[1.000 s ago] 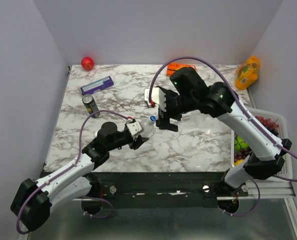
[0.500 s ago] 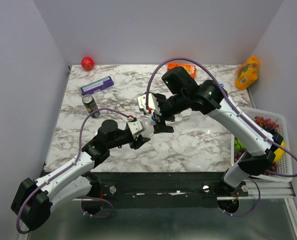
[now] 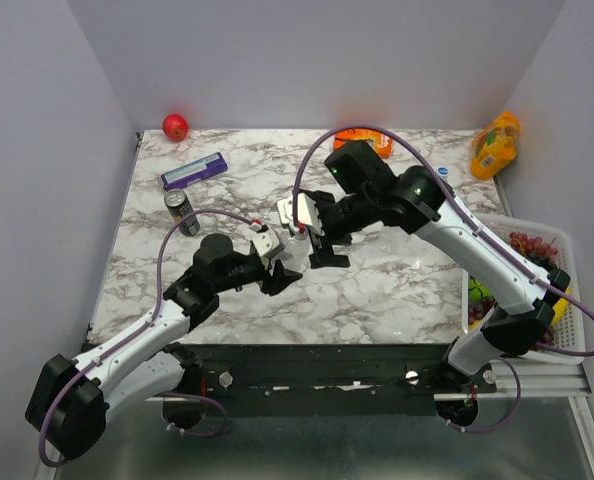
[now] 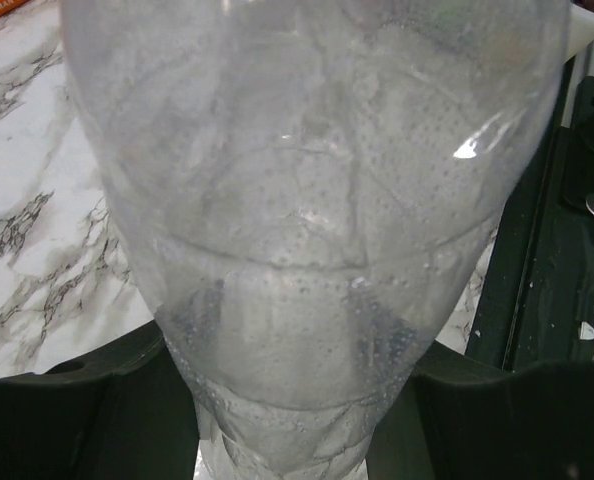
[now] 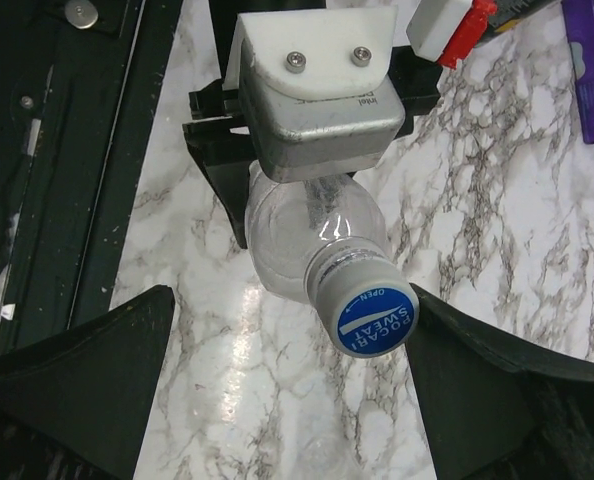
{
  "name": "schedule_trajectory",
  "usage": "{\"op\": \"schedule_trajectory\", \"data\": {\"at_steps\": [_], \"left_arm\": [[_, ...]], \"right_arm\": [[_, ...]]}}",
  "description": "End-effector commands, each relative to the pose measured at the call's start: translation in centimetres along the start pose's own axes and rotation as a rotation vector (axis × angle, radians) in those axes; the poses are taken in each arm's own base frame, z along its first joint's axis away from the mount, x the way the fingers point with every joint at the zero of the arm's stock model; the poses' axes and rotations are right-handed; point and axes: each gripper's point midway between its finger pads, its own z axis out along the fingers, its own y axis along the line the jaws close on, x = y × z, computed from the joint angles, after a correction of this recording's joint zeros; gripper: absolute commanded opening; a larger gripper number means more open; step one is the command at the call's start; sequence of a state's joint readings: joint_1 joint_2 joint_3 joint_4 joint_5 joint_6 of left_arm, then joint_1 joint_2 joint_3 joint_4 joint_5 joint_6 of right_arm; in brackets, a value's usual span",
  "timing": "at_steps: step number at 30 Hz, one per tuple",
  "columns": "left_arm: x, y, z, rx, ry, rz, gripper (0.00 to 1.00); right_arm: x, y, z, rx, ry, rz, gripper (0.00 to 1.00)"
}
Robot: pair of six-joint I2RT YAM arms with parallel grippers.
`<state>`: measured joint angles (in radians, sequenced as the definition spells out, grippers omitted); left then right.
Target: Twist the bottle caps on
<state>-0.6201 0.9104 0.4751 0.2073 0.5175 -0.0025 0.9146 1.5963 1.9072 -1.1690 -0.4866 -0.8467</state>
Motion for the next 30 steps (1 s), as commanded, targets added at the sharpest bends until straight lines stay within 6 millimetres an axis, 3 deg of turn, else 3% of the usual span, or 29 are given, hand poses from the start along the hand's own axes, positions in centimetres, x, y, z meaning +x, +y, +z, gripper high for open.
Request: {"op": "schedule_trajectory", "data": {"at_steps": [1, 10, 13, 14, 18, 22, 30], "left_arm": [[-3.7, 1.2, -0.2, -0.042, -0.105, -0.051, 0.00], [-3.2, 2.0, -0.6, -0.062, -0.101, -0.033, 0.00], [-2.9, 1.7, -0.6, -0.043, -0.090, -0.017, 0.00], [-2.7, 1.6, -0.6, -0.036, -0.083, -0.015, 0.00], [-2.2, 1.3, -0.7, -0.009, -0.056, 0.014, 0.00], [-2.1, 1.1, -0.6, 0.015, -0.040, 0.063, 0.00], [-2.4, 1.0, -0.1, 0.036, -0.036, 0.074, 0.00]], "right_arm": [[1.7, 2.0, -1.1, -0.014, 0.057, 0.037, 1.00], [5.4, 4.0, -1.5, -0.011, 0.184, 0.135, 0.99], [5.6, 3.5, -1.7, 0.019, 0.201, 0.159, 0.99], [5.4, 3.2, -1.8, 0.026, 0.195, 0.169, 0.98], [1.6, -1.0, -4.6, 0.177, 0.078, 0.157, 0.97], [-0.9, -3.4, -5.0, 0.213, 0.014, 0.091, 1.00], [-3.4, -3.8, -2.7, 0.115, -0.102, 0.098, 1.00]]}}
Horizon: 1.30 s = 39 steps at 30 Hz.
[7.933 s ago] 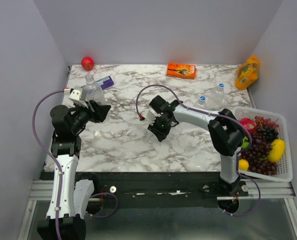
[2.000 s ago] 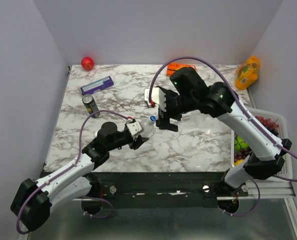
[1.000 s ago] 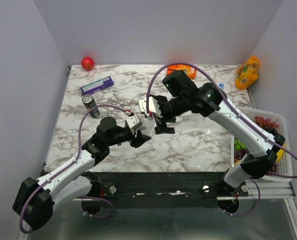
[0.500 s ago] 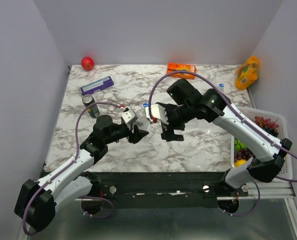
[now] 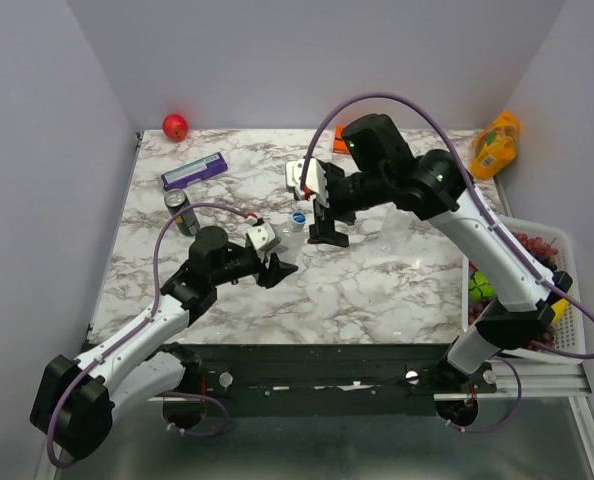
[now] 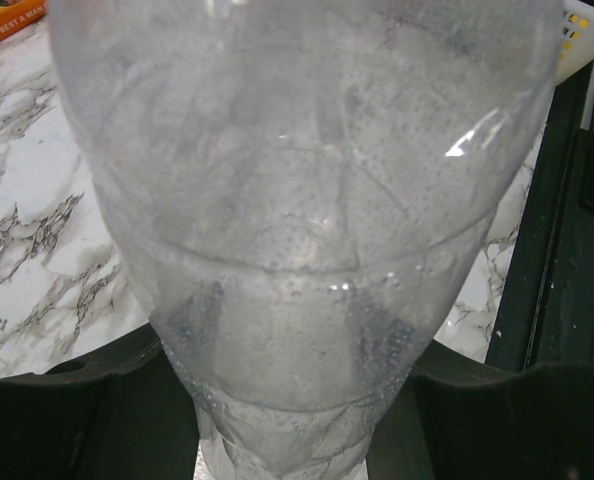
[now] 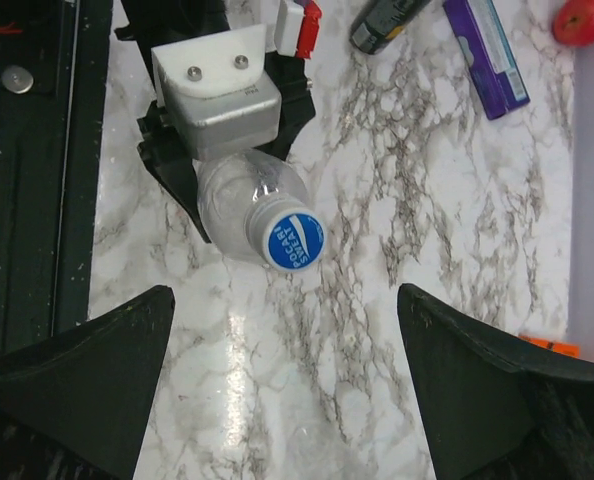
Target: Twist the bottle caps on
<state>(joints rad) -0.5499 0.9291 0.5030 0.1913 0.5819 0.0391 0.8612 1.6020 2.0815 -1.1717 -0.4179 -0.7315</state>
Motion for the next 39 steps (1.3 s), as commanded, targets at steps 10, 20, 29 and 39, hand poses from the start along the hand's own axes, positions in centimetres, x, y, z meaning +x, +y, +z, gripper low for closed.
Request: {"op": "schedule_trajectory", "data": {"at_steps": [10, 20, 29, 39], "left_arm": [[-2.0, -0.9, 0.4, 0.072, -0.025, 0.040, 0.00], [-2.8, -0.2, 0.6, 0.033, -0.058, -0.090, 0.00], [-4.1, 2.7, -0.2, -0.057, -0.097, -0.113, 0.00], [-2.0, 2.0, -0.3, -0.002, -0.016, -0.022, 0.00]], "right_arm": [[-1.2, 2.3, 3.3, -0.168, -0.074, -0.017, 0.99], [1.5, 4.2, 3.1, -0.213, 0.003, -0.002, 0.99], [5.7, 6.3, 2.2, -0.224, 0.163, 0.106, 0.97], [3.5, 3.8, -0.5, -0.087, 0.107, 0.155, 0.92]]}}
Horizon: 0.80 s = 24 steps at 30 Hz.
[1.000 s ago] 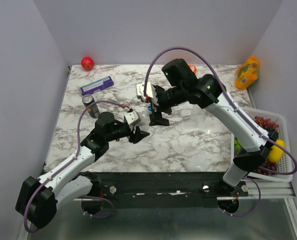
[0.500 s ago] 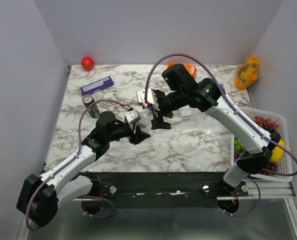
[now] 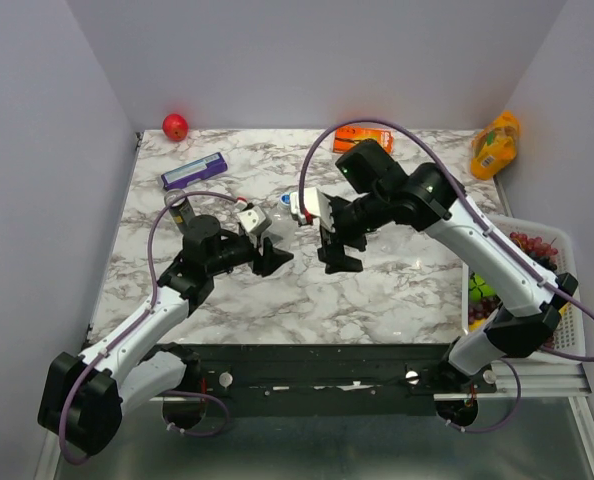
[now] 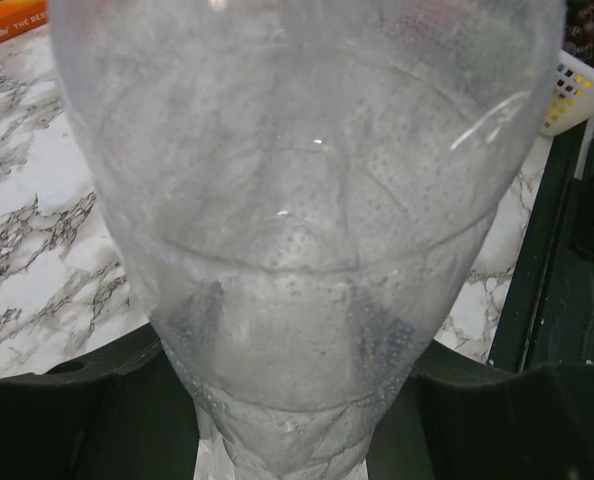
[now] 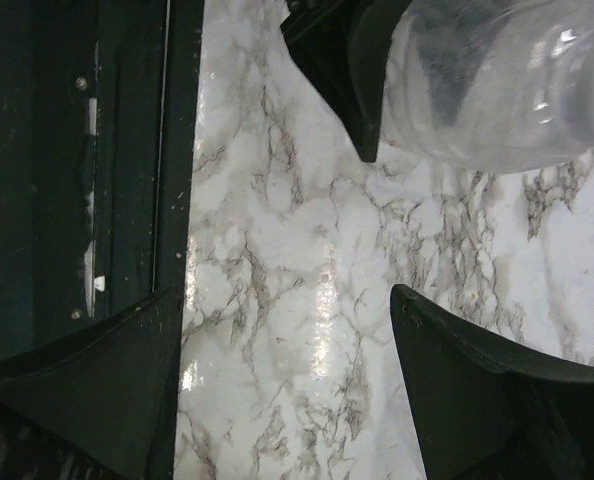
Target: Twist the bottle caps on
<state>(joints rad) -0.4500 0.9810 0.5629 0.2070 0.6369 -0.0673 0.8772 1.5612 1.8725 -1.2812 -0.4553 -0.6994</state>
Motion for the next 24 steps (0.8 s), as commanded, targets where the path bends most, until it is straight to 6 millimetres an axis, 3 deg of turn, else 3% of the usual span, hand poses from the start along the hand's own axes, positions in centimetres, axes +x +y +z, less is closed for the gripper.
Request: {"op": "schedule_trajectory", "data": {"at_steps": [1, 6, 10, 18, 24], "left_arm": [[-0.2, -0.6, 0.0, 0.046, 0.021, 0.102, 0.00], [0.5, -1.5, -0.1, 0.099, 0.071, 0.159, 0.00], [0.5, -2.1, -0.1, 0.134, 0.088, 0.231, 0.00], [0.2, -2.8, 0.0, 0.165, 0.098, 0.239, 0.00], [-0.7, -2.6, 0.4, 0.144, 0.070, 0.183, 0.00]], "right_arm": [[-2.8, -2.5, -3.1, 0.147, -0.088, 0.011, 0.93], [-6.6, -5.6, -4.0, 0.234, -0.174, -0.045, 0.97], [-7.7, -5.1, -3.7, 0.178, -0.213, -0.157, 0.97], [-7.9, -2.9, -2.0, 0.026, -0.239, -0.214, 0.99], [-6.0, -1.2, -0.9, -0.053, -0.183, -0.206, 0.98]]}}
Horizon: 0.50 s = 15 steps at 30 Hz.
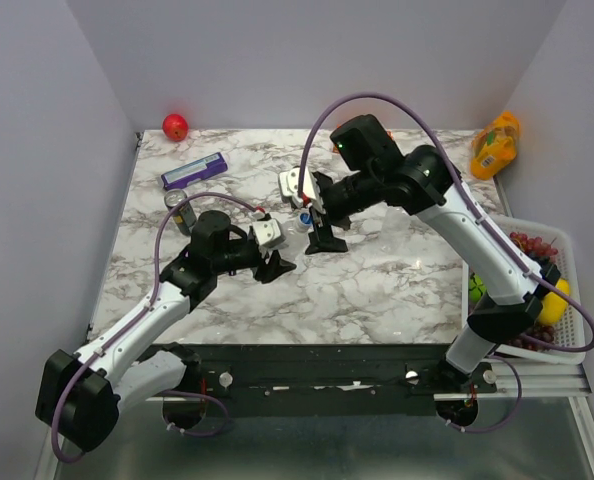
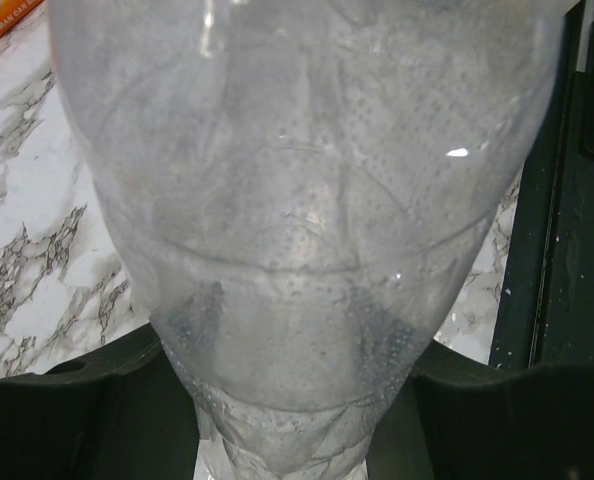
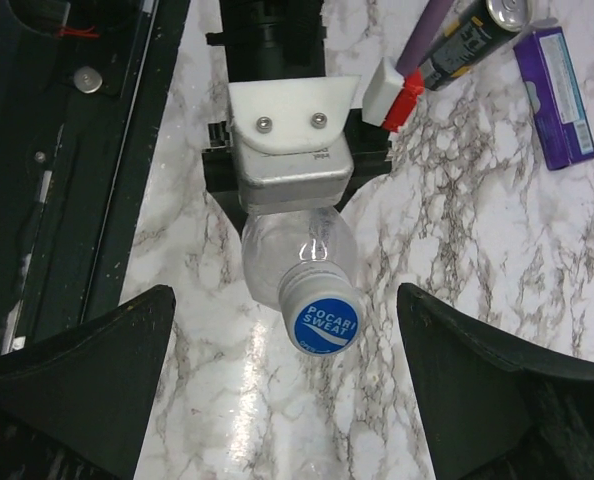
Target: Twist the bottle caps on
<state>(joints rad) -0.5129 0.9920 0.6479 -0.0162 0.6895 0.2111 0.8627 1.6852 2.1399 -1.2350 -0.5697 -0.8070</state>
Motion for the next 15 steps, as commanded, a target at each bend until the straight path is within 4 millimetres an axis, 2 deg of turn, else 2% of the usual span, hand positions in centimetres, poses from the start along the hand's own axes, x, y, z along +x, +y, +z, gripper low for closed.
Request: {"op": "schedule_trajectory", "data": {"at_steps": [1, 6, 10, 15], "left_arm": [[-2.1, 0.0, 0.2, 0.008, -0.050, -0.030, 0.00], [-2.4, 0.3, 0.3, -0.010, -0.072, -0.079, 0.00], [-2.5, 1.3, 0.0, -0.043, -0.087, -0.129, 0.00], [-2.5, 2.8, -0.5, -0.099, -0.108, -0.159, 0.00]], "right_arm": [[0.8, 2.7, 0.2, -0.103, 0.013, -0.006, 0.98], [2.5, 3.1, -0.1, -0.085, 0.072, 0.015, 0.98], [3.6, 3.9, -0.7, -0.078, 0.118, 0.066, 0.97], [6.6, 5.5, -1.4, -0.091, 0.241, 0.161, 0.95]]}}
